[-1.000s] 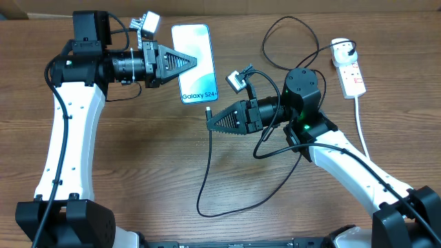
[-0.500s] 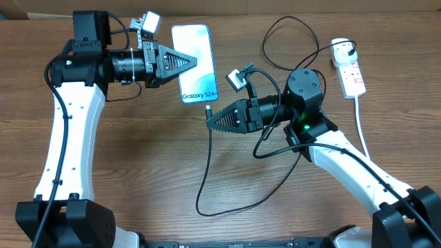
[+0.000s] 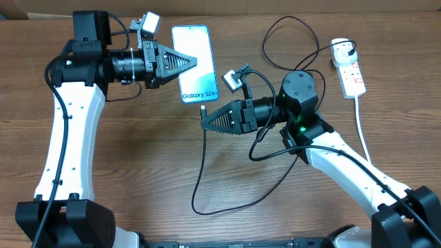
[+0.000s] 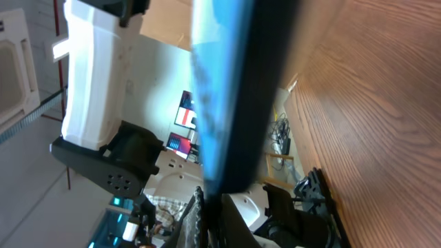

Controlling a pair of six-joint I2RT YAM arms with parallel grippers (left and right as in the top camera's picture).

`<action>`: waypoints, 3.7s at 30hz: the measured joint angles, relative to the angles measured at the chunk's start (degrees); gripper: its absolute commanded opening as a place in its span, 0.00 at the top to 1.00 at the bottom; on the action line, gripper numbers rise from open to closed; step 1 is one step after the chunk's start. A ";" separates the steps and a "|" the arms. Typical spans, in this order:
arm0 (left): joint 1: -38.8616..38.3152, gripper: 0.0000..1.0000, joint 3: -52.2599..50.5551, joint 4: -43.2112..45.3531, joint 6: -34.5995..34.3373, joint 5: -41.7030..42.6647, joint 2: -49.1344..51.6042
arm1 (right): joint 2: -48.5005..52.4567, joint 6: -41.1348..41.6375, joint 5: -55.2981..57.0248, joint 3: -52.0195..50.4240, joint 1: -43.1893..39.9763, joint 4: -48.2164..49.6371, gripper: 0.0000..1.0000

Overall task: Plug charger to phone and switch on socket
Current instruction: 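Align the USB-C connector with the phone's port using the right gripper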

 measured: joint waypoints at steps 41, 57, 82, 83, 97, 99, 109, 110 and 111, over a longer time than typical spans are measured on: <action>-0.04 0.96 0.00 0.00 -1.88 -0.22 0.00 | 0.00 3.21 0.94 0.00 0.00 2.23 0.96; -0.39 0.96 0.00 0.00 -1.90 -1.27 0.00 | 0.00 3.41 1.05 0.00 0.00 2.25 0.96; -0.39 0.96 0.00 0.00 -3.15 -1.01 0.00 | 0.00 3.48 1.97 0.00 0.00 2.25 0.96; -0.39 0.96 0.00 0.00 -3.13 -1.03 0.00 | 0.00 3.67 2.10 0.00 0.00 2.27 0.96; -0.39 0.96 0.00 0.15 -3.10 -0.11 0.00 | 0.00 4.81 2.38 0.00 0.00 2.27 0.96; -0.39 0.96 0.00 0.13 -3.08 0.17 0.00 | 0.00 4.92 2.58 0.00 0.00 2.27 0.96; -0.39 0.96 0.00 0.13 -2.95 0.94 0.00 | 0.00 6.62 2.16 0.00 0.00 5.07 0.96; -0.39 0.96 0.00 0.13 -2.95 0.94 0.00 | 0.00 6.67 2.05 0.00 0.00 5.07 0.96; -0.39 0.96 0.00 0.13 -2.95 0.94 0.00 | 0.00 6.67 1.92 0.00 0.00 5.07 0.96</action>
